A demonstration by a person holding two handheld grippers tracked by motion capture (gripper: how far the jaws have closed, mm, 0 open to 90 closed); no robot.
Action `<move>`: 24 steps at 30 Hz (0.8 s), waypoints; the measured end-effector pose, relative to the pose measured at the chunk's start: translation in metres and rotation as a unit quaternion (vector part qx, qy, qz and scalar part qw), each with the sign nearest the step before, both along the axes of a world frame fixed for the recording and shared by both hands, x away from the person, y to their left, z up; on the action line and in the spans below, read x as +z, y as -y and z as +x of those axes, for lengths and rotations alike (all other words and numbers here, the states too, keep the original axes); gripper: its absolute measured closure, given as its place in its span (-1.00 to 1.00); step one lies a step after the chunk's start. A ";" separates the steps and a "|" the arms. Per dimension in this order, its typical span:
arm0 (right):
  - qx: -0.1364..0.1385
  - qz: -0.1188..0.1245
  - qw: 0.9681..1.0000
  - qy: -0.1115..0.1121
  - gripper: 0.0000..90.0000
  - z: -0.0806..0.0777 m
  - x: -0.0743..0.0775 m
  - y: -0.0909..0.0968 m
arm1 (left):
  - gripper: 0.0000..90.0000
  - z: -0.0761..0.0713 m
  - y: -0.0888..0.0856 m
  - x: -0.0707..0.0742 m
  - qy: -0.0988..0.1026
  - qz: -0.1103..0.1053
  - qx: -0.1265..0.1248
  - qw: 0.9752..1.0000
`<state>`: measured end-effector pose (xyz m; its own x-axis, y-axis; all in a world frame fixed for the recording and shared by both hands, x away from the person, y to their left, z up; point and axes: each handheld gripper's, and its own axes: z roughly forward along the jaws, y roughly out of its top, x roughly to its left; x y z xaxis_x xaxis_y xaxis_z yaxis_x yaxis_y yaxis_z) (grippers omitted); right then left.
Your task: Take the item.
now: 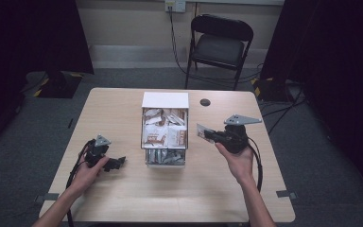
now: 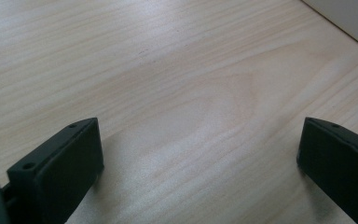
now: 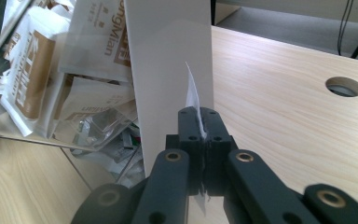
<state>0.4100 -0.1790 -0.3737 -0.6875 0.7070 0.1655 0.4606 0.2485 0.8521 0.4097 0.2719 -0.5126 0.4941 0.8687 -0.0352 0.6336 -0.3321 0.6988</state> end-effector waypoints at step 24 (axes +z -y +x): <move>0.008 -0.022 0.998 -0.056 0.97 0.015 -0.054 -0.011 | -1.00 0.000 0.000 0.000 0.000 0.000 0.000 1.000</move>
